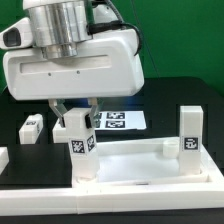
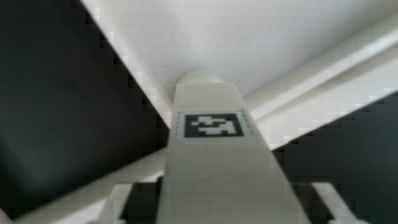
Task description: Assemble desk
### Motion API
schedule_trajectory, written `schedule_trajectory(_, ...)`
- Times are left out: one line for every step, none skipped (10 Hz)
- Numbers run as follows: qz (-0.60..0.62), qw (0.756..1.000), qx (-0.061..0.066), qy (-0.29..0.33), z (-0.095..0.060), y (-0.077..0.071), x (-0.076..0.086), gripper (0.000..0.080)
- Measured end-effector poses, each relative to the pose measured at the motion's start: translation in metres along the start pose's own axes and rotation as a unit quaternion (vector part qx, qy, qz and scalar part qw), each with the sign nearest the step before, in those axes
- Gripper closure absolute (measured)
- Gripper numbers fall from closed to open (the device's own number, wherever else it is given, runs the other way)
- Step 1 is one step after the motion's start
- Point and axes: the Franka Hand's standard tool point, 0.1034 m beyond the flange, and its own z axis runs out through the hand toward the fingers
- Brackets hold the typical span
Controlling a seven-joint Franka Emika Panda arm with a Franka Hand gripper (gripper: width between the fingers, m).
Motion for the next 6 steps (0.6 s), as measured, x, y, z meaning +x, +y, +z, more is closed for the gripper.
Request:
schedule_trajectory(0.09, 0.996, -0.002, 0.002, 0.0005, -0.0011, -0.0002, 0.0512)
schedule_trajectory(0.173, 0.985, -0.003, 0.003, 0.0008, -0.0017, -0.0008, 0.0512)
schedule_trajectory(0.266, 0.964, 0.002, 0.002, 0.0012, -0.0014, -0.0008, 0.0512)
schedule_trajectory(0.343, 0.939, 0.013, -0.004, 0.0012, 0.0007, -0.0002, 0.0512)
schedule_trajectory(0.402, 0.915, 0.026, -0.012, 0.0014, 0.0017, -0.0001, 0.0512)
schedule_trajectory(0.475, 0.88, 0.029, -0.016, 0.0014, 0.0002, -0.0009, 0.0511)
